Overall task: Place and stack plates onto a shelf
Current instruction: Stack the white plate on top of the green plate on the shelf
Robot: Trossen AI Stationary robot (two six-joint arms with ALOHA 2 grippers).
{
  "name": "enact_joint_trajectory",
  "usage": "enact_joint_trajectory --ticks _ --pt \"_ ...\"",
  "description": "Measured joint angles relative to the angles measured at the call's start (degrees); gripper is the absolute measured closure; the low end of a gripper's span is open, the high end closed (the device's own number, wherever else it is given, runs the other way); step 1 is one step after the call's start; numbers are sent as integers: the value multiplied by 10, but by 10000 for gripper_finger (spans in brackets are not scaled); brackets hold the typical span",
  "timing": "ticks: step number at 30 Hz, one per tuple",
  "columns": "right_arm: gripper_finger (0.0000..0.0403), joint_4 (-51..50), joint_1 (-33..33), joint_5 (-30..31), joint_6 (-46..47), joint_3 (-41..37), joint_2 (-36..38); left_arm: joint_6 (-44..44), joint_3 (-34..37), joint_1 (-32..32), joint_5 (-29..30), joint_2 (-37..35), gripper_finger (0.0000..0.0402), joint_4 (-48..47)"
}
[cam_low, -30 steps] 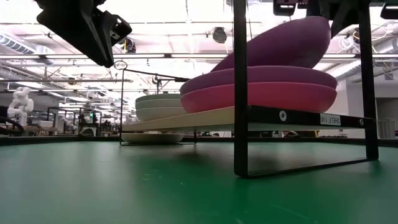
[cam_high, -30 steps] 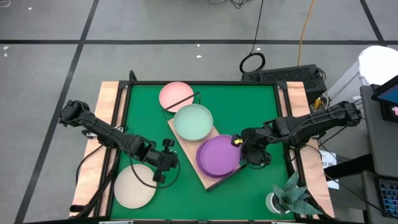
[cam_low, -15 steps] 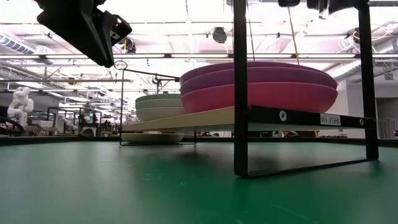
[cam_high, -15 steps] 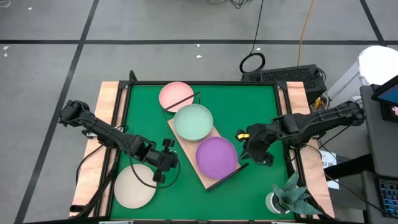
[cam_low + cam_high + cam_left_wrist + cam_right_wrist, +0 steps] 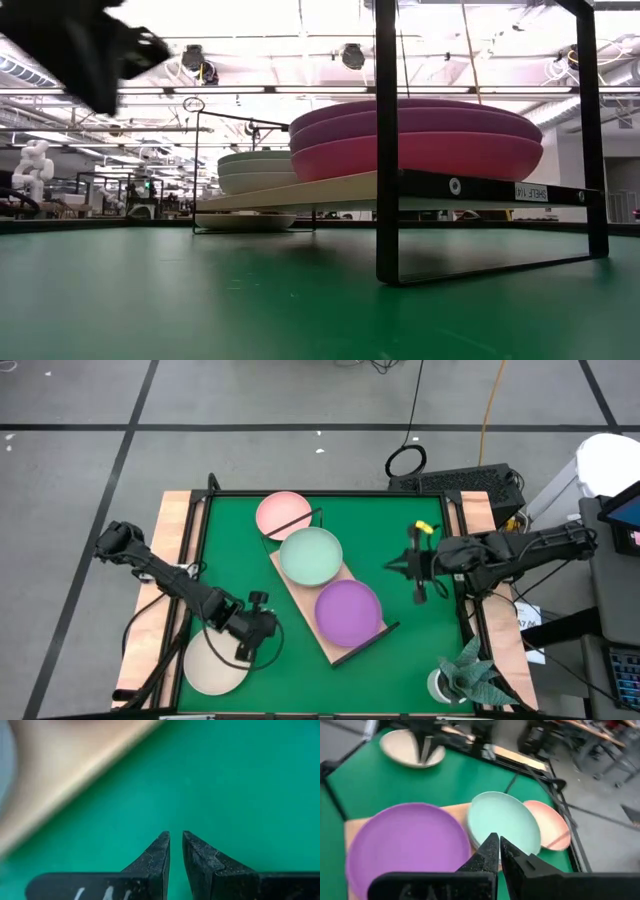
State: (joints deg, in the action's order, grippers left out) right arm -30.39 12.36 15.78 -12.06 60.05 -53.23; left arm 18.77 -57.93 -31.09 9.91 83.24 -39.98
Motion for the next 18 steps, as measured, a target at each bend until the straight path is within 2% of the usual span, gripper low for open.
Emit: enact_joint_trajectory --ticks 5,9,15,18 --pt "402 25 1 6 55 -21 2 116 0 -66 -3 0 343 -50" --pt "403 36 1 7 80 -50 0 222 0 -120 -9 0 343 -51" --pt "403 70 1 9 76 -57 2 379 0 -204 -8 0 343 -38" --pt "403 92 1 9 61 -57 6 428 0 -238 -8 0 343 -22"
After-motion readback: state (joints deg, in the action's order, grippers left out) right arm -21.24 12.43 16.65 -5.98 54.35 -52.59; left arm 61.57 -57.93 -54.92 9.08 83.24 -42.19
